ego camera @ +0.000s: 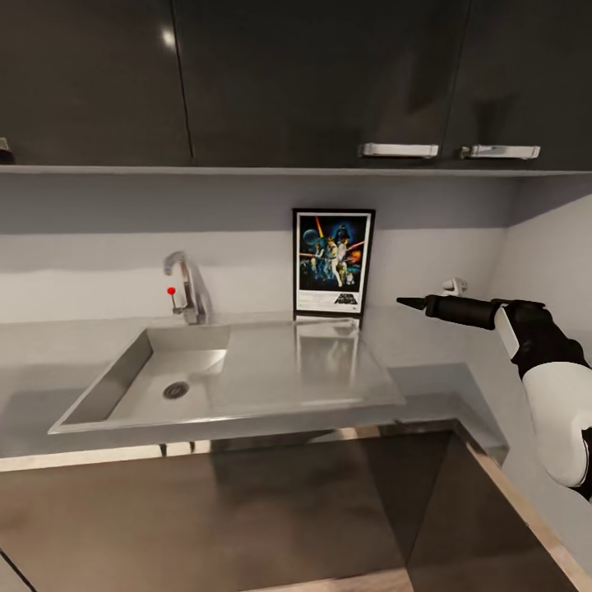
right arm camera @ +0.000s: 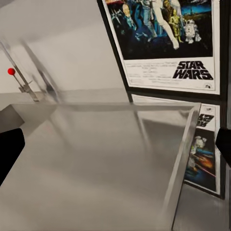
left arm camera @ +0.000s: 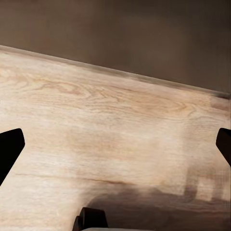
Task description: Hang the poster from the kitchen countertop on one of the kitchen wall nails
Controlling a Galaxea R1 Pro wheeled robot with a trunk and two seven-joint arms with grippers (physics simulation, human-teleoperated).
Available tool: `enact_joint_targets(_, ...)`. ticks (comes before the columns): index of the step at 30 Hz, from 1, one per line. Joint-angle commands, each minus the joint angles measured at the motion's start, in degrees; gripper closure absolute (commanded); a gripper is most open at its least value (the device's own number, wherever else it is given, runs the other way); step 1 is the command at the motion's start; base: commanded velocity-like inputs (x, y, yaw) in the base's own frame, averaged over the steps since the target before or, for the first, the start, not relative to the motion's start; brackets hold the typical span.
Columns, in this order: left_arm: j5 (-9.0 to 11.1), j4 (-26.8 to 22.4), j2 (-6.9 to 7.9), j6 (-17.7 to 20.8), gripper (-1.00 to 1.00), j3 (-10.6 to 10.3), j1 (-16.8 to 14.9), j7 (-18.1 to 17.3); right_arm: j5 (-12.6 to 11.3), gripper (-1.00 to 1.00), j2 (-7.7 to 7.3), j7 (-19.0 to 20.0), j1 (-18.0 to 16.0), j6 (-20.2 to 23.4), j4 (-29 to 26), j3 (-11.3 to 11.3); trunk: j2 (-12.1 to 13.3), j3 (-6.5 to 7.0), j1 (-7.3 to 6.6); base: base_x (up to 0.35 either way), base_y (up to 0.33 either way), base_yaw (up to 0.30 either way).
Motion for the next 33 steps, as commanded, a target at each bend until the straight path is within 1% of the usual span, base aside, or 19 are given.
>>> enact_joint_targets(1,-0.02,-0.03,-0.02,-0.10,-1.00,0.22,-0.01,-0.27,0.10,-1.00,0.02,0.24,-0.04,0.45,-0.03,-0.22,-0.03,-0.05,0.01,0.135,-0.121,0.000)
enact_joint_targets(7,-0.02,-0.03,-0.03,-0.10,-1.00,0.37,-0.01,-0.31,0.11,-1.00,0.02,0.24,-0.04,0.45,0.01,-0.22,-0.03,-0.05,0.01,0.187,-0.172,0.000)
enact_joint_targets(11,-0.02,-0.03,-0.04,-0.10,-1.00,0.40,-0.01,-0.32,0.08,-1.00,0.02,0.24,-0.04,0.45,0.00,-0.22,-0.03,-0.05,0.01,0.088,-0.082,0.000)
enact_joint_targets(15,-0.02,-0.03,-0.03,-0.10,-1.00,0.40,-0.01,-0.32,0.07,-1.00,0.02,0.24,-0.04,0.45,0.01,-0.24,-0.03,-0.05,0.01,0.185,-0.014,0.000)
enact_joint_targets(21,-0.02,-0.03,0.01,-0.10,-1.00,0.41,-0.01,-0.27,0.05,-1.00,0.02,0.24,-0.04,0.46,0.06,-0.22,-0.03,-0.05,0.01,0.058,0.000,0.000)
enact_joint_targets(26,-0.02,-0.04,0.02,-0.10,-1.00,0.41,-0.01,-0.27,0.05,-1.00,0.02,0.24,0.01,0.45,0.06,-0.22,-0.03,-0.05,0.01,0.180,0.075,0.000)
enact_joint_targets(33,-0.02,-0.07,0.02,-0.10,-1.00,0.43,-0.01,-0.30,0.05,-1.00,0.02,0.24,0.04,0.46,0.06,-0.22,-0.03,-0.05,0.01,0.076,0.023,0.000)
